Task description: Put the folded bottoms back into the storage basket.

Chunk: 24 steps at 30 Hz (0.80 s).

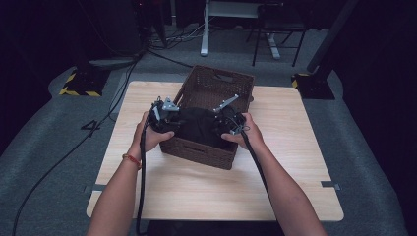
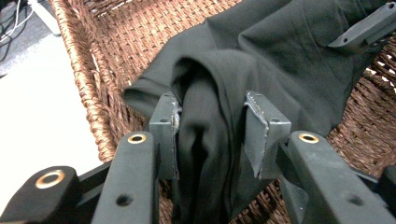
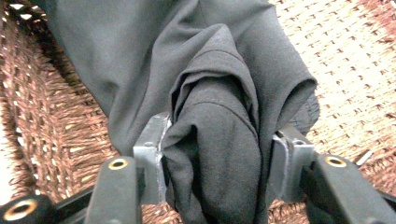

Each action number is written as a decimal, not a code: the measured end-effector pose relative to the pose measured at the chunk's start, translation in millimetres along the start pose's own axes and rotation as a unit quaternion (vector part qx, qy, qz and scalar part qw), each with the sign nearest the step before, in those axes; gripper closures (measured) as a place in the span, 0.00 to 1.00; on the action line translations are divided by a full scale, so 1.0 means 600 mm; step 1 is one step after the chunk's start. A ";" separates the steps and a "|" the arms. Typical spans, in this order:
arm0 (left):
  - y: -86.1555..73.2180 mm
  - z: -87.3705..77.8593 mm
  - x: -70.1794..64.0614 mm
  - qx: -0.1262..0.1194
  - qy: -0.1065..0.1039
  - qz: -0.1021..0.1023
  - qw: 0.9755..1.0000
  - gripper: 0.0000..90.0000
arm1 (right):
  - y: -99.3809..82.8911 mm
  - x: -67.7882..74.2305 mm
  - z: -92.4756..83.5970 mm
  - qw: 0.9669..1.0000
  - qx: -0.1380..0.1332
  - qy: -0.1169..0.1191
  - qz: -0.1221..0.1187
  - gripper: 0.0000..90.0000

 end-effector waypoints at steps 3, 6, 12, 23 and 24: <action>0.001 -0.004 0.000 -0.007 0.002 -0.006 1.000 0.58 | 0.001 0.000 -0.001 1.000 -0.003 0.001 0.000 0.47; -0.001 -0.008 -0.001 -0.005 0.006 -0.007 1.000 0.48 | 0.003 -0.003 -0.004 1.000 -0.012 -0.003 0.005 0.41; -0.004 -0.014 -0.003 -0.008 0.011 -0.015 1.000 0.36 | 0.003 -0.020 -0.013 0.999 -0.027 -0.007 0.025 0.33; 0.007 -0.033 -0.017 -0.035 -0.003 -0.014 0.999 0.23 | 0.002 -0.040 -0.039 0.998 -0.058 -0.026 0.029 0.28; 0.008 -0.035 -0.020 -0.038 -0.008 -0.012 0.999 0.23 | 0.001 -0.041 -0.043 0.997 -0.059 -0.029 0.028 0.28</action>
Point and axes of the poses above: each handheld gripper's, and its own axes: z roughly forward along the jaws, y roughly out of its top, x roughly to its left, the point moved 8 cm from there along z, roughly forward along the jaws, and after that the axes turned 15 degrees about -y, right-handed, at the moved point
